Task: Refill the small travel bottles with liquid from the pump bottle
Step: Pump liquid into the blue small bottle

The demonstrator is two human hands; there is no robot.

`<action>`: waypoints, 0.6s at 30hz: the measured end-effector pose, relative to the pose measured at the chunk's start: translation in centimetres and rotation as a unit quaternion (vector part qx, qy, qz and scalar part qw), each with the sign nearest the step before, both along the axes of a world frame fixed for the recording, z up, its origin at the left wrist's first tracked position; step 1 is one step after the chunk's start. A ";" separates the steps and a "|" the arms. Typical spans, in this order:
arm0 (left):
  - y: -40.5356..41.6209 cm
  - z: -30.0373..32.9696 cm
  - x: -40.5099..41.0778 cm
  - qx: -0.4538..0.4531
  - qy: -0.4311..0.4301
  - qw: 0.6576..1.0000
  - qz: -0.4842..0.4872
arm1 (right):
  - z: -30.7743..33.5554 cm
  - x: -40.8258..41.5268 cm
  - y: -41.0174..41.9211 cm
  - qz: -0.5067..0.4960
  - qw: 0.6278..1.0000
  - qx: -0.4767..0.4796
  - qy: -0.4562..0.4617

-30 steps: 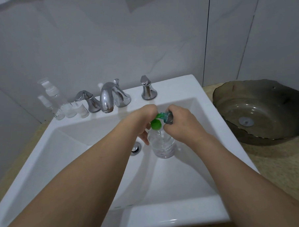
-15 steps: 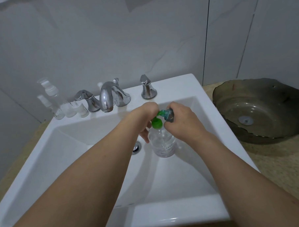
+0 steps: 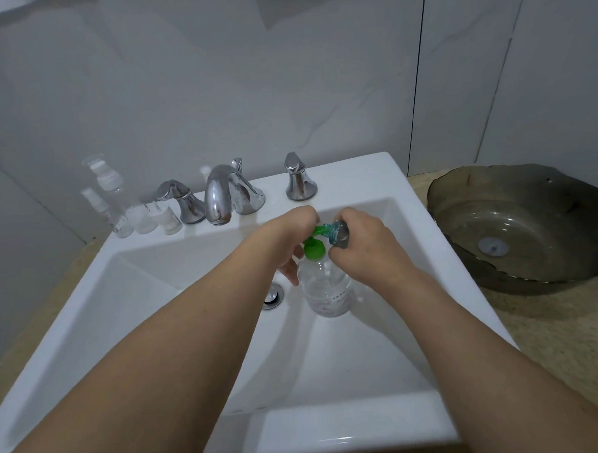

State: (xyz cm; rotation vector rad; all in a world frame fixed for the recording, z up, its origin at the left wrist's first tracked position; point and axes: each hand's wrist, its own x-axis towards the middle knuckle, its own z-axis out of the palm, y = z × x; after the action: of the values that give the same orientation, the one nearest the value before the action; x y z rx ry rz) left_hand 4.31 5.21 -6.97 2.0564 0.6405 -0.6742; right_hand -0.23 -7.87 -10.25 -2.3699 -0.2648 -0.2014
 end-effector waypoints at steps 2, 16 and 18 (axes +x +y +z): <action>0.1 0.5 -0.1 -0.016 0.005 1.000 -0.011 | 0.0 0.0 0.0 -0.001 1.000 0.009 -0.012; -1.3 0.7 -1.0 0.095 -0.068 0.993 -0.028 | -0.1 0.1 0.0 -0.011 0.999 -0.010 0.033; -1.4 0.5 -1.0 0.138 -0.109 0.983 -0.049 | -0.2 0.2 0.0 -0.013 0.999 -0.012 0.038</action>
State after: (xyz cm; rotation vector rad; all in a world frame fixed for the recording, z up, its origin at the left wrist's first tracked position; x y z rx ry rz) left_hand 3.31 3.79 -6.44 2.3916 0.5334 -0.4236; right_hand -0.04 -7.90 -10.49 -2.4003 -0.2019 -0.1206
